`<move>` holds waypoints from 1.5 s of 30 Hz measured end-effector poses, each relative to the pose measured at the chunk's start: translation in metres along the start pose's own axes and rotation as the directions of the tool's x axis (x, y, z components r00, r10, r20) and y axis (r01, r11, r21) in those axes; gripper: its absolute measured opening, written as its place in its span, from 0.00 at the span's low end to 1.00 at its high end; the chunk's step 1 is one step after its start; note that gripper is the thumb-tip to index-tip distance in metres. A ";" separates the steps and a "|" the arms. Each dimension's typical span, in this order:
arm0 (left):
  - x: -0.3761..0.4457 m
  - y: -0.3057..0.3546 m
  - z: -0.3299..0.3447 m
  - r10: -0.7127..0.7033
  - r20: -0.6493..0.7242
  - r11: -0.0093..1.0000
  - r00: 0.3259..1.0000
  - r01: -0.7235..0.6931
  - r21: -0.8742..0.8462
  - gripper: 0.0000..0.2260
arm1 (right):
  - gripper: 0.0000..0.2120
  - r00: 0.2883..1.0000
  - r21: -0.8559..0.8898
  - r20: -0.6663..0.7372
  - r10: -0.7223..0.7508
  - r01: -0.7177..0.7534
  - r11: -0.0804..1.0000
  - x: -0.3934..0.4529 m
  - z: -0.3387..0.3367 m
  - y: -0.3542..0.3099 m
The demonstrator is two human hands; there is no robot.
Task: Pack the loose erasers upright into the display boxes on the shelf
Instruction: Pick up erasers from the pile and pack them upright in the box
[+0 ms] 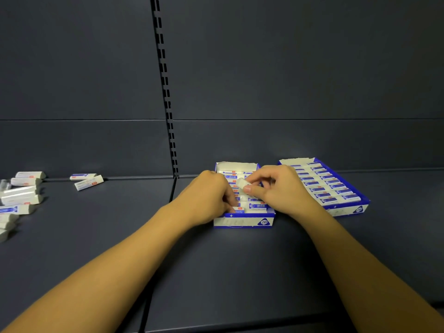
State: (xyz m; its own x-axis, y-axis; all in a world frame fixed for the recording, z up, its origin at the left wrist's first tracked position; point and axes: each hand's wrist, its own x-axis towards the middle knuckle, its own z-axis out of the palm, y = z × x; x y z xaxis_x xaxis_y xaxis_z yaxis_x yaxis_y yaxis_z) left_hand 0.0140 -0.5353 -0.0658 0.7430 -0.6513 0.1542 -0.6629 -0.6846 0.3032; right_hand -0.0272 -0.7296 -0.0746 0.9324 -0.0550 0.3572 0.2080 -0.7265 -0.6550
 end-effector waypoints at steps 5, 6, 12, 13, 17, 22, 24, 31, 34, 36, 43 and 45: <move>0.001 0.000 -0.001 -0.020 0.015 1.000 1.000 0.020 0.001 0.06 | 0.11 0.998 -0.053 0.060 0.018 -0.014 0.998 -0.004 -0.003 0.000; 0.001 0.001 -0.001 -0.025 0.017 1.000 1.000 0.025 -0.002 0.06 | 0.11 0.997 -0.060 0.073 0.029 -0.024 0.998 -0.005 -0.004 0.000; 0.000 0.002 -0.006 -0.031 0.053 0.998 0.998 0.034 -0.049 0.05 | 0.11 0.992 -0.086 0.112 0.060 -0.050 0.995 -0.005 -0.004 -0.002; 0.000 0.002 -0.007 -0.030 0.065 0.998 0.997 0.034 -0.052 0.05 | 0.11 0.992 -0.086 0.111 0.064 -0.055 0.995 -0.005 -0.004 -0.002; 0.002 0.000 -0.008 -0.029 0.093 0.996 0.995 0.036 -0.079 0.06 | 0.10 0.991 -0.102 0.116 0.067 -0.055 0.993 -0.005 -0.006 -0.002; 0.002 0.000 -0.006 -0.019 0.069 0.999 0.997 0.022 -0.043 0.07 | 0.09 0.988 -0.125 0.141 0.067 -0.049 0.991 -0.006 -0.008 -0.003; 0.002 -0.001 -0.006 -0.013 0.055 0.999 0.998 0.016 -0.039 0.07 | 0.09 0.986 -0.143 0.158 0.059 -0.036 0.989 -0.006 -0.008 -0.002; 0.000 -0.010 -0.011 -0.014 0.076 0.989 0.997 0.025 -0.145 0.06 | 0.08 0.984 -0.160 0.172 0.047 -0.019 0.987 -0.005 -0.009 0.000; -0.001 -0.017 -0.012 -0.020 0.074 0.982 0.997 0.033 -0.187 0.05 | 0.07 0.981 -0.162 0.184 0.057 -0.027 0.986 -0.003 -0.010 -0.001; -0.001 -0.020 -0.012 -0.030 0.077 0.974 0.997 0.047 -0.224 0.04 | 0.08 0.976 -0.166 0.210 0.056 -0.021 0.986 -0.003 -0.011 -0.002; -0.006 -0.032 -0.013 -0.046 0.116 0.894 0.992 0.093 -0.438 0.02 | 0.09 0.964 -0.186 0.255 0.081 -0.033 0.982 0.001 -0.016 -0.002; -0.007 -0.035 -0.015 -0.045 0.122 0.875 0.991 0.098 -0.475 0.03 | 0.10 0.954 -0.216 0.287 0.086 -0.023 0.976 0.003 -0.015 -0.003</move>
State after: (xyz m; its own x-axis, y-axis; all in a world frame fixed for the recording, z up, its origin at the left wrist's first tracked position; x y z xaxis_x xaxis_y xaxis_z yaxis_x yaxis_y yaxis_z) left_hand 0.0338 -0.5021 -0.0637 0.7555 -0.6548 0.0244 -0.4632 -0.5074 0.7266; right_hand -0.0290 -0.7378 -0.0615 0.9923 0.0818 0.0935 0.1180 -0.8561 -0.5032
